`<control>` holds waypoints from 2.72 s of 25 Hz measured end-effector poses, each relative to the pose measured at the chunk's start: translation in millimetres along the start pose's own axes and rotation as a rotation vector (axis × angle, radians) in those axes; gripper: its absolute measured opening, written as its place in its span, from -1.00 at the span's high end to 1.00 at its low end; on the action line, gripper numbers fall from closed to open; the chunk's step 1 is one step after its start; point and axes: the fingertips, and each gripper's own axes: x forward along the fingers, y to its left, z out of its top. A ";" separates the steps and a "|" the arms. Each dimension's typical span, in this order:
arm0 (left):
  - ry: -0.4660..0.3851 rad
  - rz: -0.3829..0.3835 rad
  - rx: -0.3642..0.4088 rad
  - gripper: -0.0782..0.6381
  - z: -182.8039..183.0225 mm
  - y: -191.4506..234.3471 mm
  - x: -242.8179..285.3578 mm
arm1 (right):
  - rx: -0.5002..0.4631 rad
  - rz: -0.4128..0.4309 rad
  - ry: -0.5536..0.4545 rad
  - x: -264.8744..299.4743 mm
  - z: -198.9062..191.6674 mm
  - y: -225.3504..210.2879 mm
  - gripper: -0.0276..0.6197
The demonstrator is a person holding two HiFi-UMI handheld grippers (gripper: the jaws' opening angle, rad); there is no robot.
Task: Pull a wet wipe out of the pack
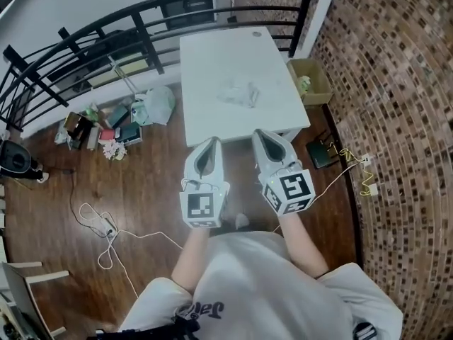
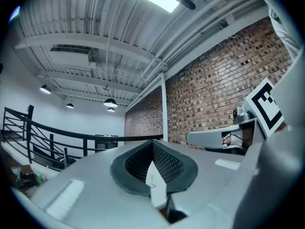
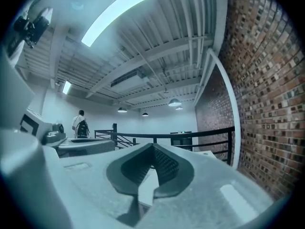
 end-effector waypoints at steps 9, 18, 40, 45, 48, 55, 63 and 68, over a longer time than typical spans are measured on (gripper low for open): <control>0.053 0.000 -0.015 0.74 -19.5 58.6 81.2 | 0.049 0.050 0.092 100.7 -34.7 -18.2 0.94; 0.067 -0.122 -0.010 0.74 -36.4 107.2 184.7 | 0.021 -0.040 0.091 196.5 -30.3 -69.1 0.94; 0.203 -0.227 -0.036 0.74 -118.6 105.7 315.4 | 0.000 -0.221 0.329 143.8 -69.8 -358.3 0.94; 0.251 -0.206 -0.056 0.74 -143.8 110.6 321.5 | -0.205 -0.076 0.384 174.2 -29.3 -377.8 0.94; 0.271 -0.195 -0.064 0.74 -156.2 113.2 324.4 | -0.339 0.102 0.427 204.0 -17.0 -365.6 0.94; 0.322 -0.161 -0.069 0.74 -182.9 130.1 320.7 | -0.612 0.474 0.571 276.0 -22.0 -311.8 0.93; 0.373 -0.121 -0.068 0.74 -213.5 145.5 308.8 | -0.696 0.751 0.704 320.9 -91.6 -241.5 0.79; 0.409 -0.120 -0.051 0.74 -226.3 152.5 305.4 | -0.636 0.877 0.723 336.2 -150.2 -201.5 0.77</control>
